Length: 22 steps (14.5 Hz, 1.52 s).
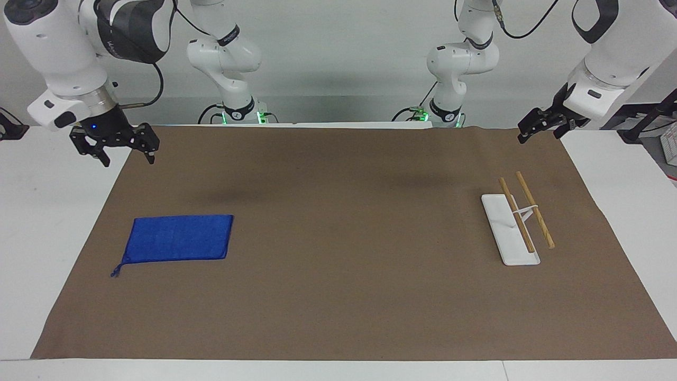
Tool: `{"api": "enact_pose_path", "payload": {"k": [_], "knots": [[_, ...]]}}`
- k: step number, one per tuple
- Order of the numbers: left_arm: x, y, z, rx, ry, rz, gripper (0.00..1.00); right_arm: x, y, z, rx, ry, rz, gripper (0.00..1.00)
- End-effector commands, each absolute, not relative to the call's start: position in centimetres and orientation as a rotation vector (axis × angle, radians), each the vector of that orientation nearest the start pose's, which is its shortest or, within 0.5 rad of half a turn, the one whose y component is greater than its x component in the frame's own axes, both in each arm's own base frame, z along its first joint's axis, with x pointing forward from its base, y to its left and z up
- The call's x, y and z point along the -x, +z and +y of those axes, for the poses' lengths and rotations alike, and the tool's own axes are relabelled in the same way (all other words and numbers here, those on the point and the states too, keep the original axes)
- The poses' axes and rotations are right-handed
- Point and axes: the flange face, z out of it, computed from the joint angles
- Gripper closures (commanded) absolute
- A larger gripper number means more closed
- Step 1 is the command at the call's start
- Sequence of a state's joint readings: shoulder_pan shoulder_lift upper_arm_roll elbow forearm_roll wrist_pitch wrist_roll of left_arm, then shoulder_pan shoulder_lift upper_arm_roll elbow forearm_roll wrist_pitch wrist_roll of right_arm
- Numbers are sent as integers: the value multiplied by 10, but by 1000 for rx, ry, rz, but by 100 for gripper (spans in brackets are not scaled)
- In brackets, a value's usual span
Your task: Right arm passes towel to left arm to hang
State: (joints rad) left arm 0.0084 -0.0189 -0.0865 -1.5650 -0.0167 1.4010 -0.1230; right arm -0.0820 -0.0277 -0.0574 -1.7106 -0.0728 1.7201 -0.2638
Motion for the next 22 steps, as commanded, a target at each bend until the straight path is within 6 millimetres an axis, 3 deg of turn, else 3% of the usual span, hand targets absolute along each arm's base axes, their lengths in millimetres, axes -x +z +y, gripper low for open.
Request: {"api": "enact_pose_path", "payload": {"k": [1, 4, 9, 12, 16, 18, 22], "knots": [[-524, 624, -43, 3143, 213, -72, 0, -543, 585, -87, 3221, -12, -251, 0], [-524, 624, -43, 3143, 213, -72, 0, -546, 576, -87, 3216, 7, -247, 0], [-524, 624, -43, 3143, 213, -72, 0, -549, 501, -102, 3201, 18, -257, 2], [-524, 624, -43, 3143, 213, -72, 0, -566, 438, -114, 3189, 21, -319, 5], [-524, 624, -43, 3143, 213, -72, 0, -574, 358, -136, 3149, -75, -365, 5], [-524, 623, -43, 3143, 215, -72, 0, -579, 333, -139, 3135, -96, -396, 6], [-524, 624, -43, 3143, 213, -72, 0, -578, 305, -139, 3127, -62, -405, 11]]}}
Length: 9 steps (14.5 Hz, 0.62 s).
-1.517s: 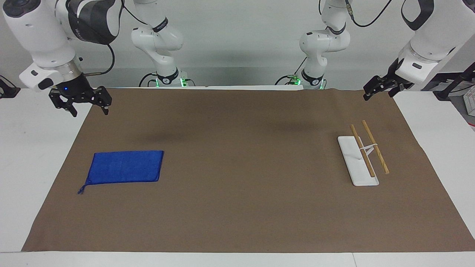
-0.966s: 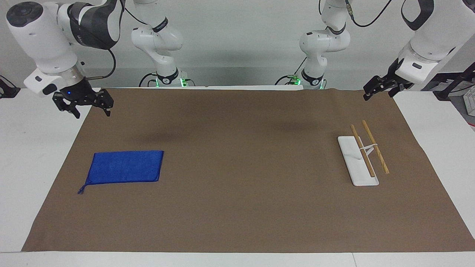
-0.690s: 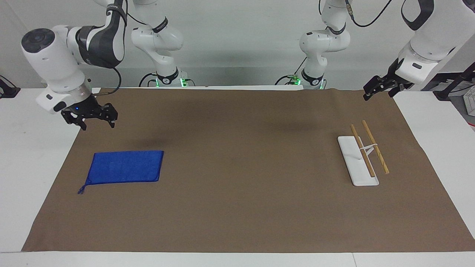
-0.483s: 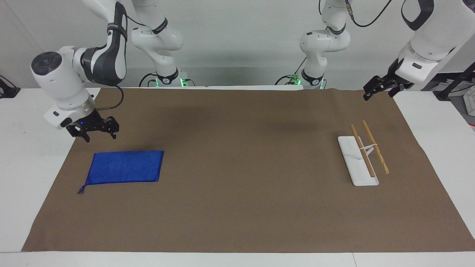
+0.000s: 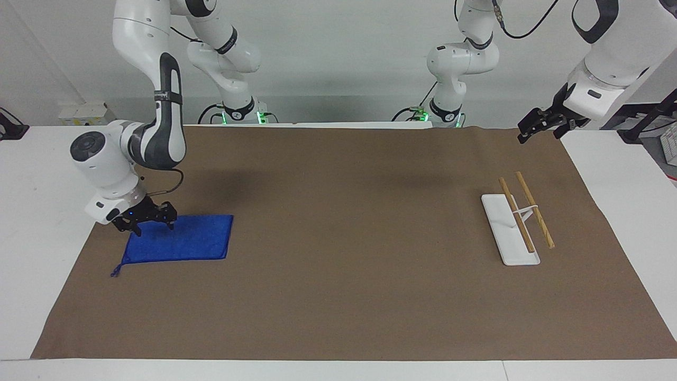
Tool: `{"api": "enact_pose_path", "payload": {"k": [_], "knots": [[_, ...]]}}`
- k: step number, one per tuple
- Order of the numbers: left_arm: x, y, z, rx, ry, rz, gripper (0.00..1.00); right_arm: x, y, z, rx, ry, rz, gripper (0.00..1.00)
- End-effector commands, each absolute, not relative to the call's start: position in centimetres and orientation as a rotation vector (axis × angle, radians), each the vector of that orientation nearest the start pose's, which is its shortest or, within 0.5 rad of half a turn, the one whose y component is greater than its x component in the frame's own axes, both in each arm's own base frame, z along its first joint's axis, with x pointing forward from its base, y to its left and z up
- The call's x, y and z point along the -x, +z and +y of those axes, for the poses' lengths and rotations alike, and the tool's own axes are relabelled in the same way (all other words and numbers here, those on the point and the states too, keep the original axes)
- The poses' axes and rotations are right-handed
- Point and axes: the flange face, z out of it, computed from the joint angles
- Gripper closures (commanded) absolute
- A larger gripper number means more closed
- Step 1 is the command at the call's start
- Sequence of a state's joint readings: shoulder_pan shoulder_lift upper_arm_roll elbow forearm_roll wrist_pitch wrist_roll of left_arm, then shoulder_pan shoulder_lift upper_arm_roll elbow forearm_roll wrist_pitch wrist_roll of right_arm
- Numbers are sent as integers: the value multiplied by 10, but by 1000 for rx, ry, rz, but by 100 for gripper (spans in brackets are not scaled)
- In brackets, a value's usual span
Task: Right arm passes towel to left arm to hang
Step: 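Reach the right gripper down to the blue towel's corner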
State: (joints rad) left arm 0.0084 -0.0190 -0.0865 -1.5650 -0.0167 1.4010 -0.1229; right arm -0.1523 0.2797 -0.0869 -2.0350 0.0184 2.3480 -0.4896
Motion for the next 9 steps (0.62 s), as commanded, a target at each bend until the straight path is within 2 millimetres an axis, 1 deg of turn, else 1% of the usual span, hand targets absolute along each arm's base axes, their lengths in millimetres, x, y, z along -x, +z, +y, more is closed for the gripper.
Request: {"api": "enact_pose_path", "payload": {"k": [1, 2, 4, 7, 8, 9], "knots": [[-524, 624, -43, 3143, 213, -72, 0, -577, 298, -139, 3133, -86, -405, 11], [-524, 624, -43, 3143, 213, -72, 0, -575, 291, -139, 3138, -106, -410, 11], [-524, 624, -43, 3143, 213, -72, 0, -572, 284, -139, 3145, -137, -427, 12], [-524, 624, -43, 3143, 213, -72, 0, -568, 279, -137, 3142, -128, -429, 15], [-524, 624, -43, 3143, 213, -72, 0, -568, 279, -137, 3141, -126, -431, 19], [-524, 624, -43, 3143, 213, -72, 0, -567, 278, -137, 3141, -124, -431, 30]]}}
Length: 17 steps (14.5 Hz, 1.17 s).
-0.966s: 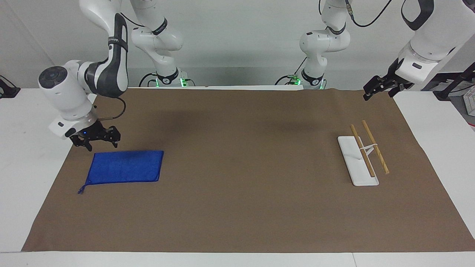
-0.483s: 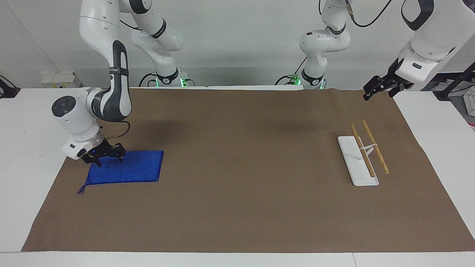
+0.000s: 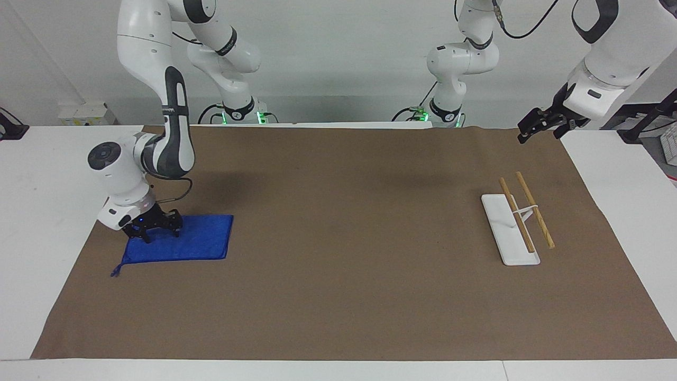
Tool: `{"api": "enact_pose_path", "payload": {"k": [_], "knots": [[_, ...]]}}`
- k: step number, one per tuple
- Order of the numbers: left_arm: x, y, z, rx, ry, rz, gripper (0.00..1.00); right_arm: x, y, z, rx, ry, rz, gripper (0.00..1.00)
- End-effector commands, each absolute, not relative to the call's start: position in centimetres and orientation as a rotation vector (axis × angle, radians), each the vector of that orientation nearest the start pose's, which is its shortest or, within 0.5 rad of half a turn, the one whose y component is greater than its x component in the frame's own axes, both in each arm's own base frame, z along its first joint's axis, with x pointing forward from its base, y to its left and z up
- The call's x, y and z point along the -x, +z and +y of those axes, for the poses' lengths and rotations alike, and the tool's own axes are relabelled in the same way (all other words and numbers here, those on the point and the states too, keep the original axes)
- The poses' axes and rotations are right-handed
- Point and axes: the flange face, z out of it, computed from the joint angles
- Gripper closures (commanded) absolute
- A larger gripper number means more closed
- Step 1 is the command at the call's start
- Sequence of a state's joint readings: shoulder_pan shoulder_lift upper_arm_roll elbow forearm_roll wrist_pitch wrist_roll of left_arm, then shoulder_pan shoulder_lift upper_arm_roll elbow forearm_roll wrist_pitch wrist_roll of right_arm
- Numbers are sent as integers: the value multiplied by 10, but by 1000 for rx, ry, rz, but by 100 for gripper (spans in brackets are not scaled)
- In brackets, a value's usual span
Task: Right arm passes towel to left arm to hang
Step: 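Reach the right gripper down to the blue towel's corner, then grasp the towel corner with the right gripper and lift it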
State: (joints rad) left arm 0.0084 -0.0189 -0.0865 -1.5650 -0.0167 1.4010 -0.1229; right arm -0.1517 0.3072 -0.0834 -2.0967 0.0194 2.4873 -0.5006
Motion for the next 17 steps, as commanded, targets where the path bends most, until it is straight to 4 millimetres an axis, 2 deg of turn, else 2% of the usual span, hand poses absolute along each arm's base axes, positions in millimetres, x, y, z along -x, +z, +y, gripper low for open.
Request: {"api": "enact_pose_path", "payload": {"k": [1, 2, 3, 4, 7, 11, 14, 15, 17], "knots": [[-524, 623, -43, 3143, 215, -72, 0, -567, 278, -137, 3139, -117, -438, 52], [-524, 624, -43, 3143, 213, -72, 0, -567, 278, -137, 3132, -110, -474, 77], [-524, 624, -43, 3143, 213, -72, 0, -568, 278, -134, 3129, -110, -488, 97], [-524, 624, -43, 3143, 213, -72, 0, -568, 279, -134, 3128, -113, -490, 100], [-524, 624, -43, 3143, 213, -72, 0, -570, 287, -134, 3107, -100, -444, 100], [-524, 624, -43, 3143, 213, -72, 0, -579, 329, -111, 3048, -5, -275, 100], [-524, 624, -43, 3143, 213, -72, 0, -576, 374, -57, 3013, 168, -30, 100], [-524, 624, -43, 3143, 213, -72, 0, -575, 390, -30, 3009, 222, 83, 100], [-524, 624, -43, 3143, 213, -72, 0, -576, 429, 45, 3003, 315, 331, 100]]}}
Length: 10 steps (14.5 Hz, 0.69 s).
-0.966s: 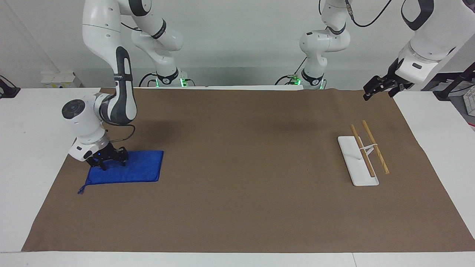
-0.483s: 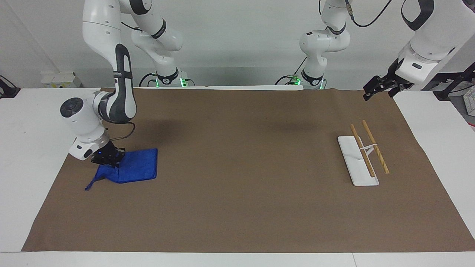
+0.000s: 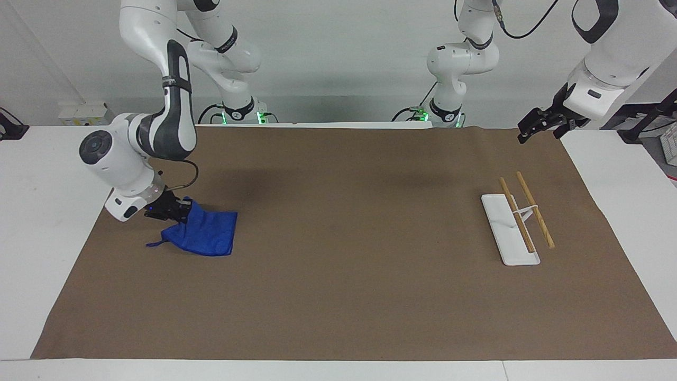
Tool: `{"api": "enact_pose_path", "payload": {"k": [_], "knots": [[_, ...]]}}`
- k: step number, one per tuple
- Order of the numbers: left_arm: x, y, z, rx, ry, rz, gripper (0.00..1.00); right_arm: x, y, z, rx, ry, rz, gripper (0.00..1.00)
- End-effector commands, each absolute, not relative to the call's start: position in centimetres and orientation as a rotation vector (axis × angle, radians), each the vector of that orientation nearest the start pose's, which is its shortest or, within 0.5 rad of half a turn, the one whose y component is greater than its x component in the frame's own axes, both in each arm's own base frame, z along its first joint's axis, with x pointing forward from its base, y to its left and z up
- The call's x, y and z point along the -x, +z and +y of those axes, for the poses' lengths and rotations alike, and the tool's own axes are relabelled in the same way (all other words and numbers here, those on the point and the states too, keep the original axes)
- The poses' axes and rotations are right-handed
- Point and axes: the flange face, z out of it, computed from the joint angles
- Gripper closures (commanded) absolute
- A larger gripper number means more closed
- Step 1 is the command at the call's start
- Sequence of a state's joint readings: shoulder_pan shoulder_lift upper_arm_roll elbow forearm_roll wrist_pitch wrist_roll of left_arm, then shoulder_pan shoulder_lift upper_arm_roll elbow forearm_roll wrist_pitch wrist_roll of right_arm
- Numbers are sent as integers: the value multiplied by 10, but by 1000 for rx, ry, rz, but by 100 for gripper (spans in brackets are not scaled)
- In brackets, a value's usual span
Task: Right arm passes towel to left arm to hang
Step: 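Grasp the towel corner with the right gripper and lift it, then carry the towel toward the left gripper while the left gripper reaches in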
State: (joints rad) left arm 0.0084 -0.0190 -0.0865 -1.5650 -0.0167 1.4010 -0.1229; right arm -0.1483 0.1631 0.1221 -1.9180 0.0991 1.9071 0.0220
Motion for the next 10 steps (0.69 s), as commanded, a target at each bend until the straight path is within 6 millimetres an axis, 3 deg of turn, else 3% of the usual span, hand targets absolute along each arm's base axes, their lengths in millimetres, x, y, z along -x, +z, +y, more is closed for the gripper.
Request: {"api": "enact_pose_path", "payload": {"k": [1, 2, 4, 7, 9, 10], "knots": [[-524, 624, -43, 3143, 213, -72, 0, -576, 451, 82, 2997, 322, 449, 100], [-524, 623, -43, 3143, 215, -72, 0, -574, 468, 122, 2979, 309, 573, 100], [-524, 623, -43, 3143, 215, -72, 0, -561, 479, 186, 2871, 356, 736, 100], [-524, 623, -43, 3143, 215, -74, 0, -556, 502, 245, 2529, 487, 934, 100], [-523, 623, -43, 3141, 225, -81, 0, -540, 518, 307, 2419, 453, 1053, 100], [-522, 622, -42, 3136, 216, -186, 0, -536, 519, 330, 2357, 440, 1113, 100]]}}
